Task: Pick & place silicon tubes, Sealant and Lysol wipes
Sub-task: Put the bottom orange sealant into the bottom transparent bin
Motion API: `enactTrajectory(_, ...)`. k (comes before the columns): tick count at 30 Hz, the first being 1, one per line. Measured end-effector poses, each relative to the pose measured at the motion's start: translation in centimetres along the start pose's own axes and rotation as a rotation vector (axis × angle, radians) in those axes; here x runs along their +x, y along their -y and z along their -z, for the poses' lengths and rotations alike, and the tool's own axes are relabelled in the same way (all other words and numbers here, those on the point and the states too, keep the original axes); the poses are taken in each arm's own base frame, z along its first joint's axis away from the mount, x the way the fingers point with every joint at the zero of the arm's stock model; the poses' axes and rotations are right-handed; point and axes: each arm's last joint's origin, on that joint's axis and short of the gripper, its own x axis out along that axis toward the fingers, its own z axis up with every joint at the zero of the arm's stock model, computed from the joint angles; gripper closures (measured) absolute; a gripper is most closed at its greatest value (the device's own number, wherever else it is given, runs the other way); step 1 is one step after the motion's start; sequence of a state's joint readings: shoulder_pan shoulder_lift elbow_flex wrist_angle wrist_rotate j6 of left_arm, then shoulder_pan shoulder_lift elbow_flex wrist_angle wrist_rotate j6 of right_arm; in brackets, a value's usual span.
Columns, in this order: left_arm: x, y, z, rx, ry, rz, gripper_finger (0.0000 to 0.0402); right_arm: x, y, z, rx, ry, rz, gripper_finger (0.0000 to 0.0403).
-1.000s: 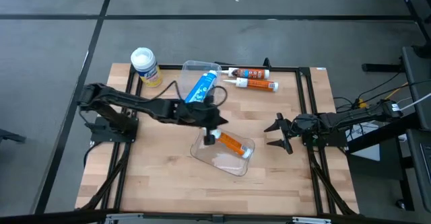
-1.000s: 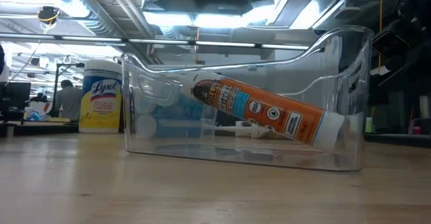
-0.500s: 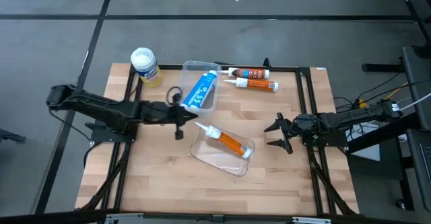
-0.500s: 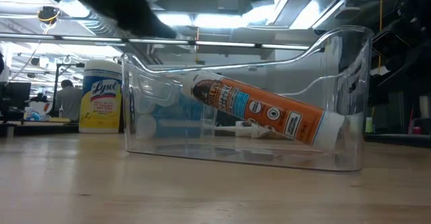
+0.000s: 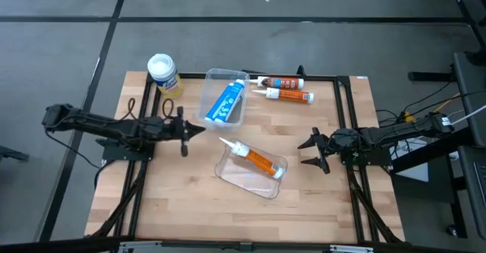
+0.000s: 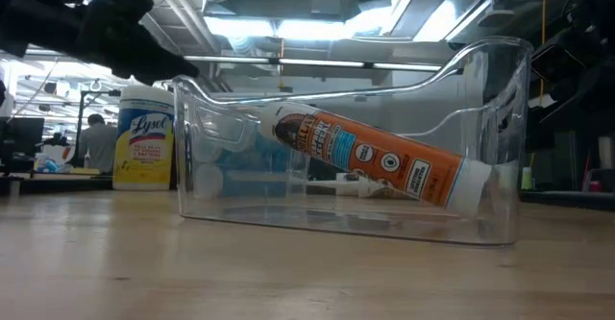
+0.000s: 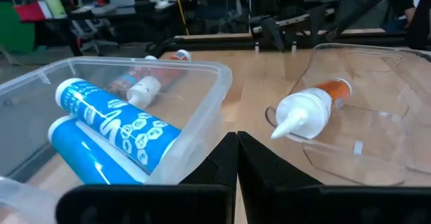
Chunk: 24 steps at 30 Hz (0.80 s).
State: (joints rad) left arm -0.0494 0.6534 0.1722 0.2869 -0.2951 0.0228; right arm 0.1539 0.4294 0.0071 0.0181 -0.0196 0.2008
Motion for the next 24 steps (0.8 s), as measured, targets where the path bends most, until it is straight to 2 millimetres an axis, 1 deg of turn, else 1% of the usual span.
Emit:
enactTrajectory(21, -2.9, -0.9, 2.5, -0.042, 0.172, -0.030, 0.0398, 0.0, 0.0, 0.0, 0.000, 0.000, 0.001, 0.0105)
enactTrajectory(24, -3.3, -1.0, 2.3, -0.033, 0.197, -0.034, 0.0397, 0.0, 0.0, 0.0, 0.000, 0.000, 0.001, 0.0105)
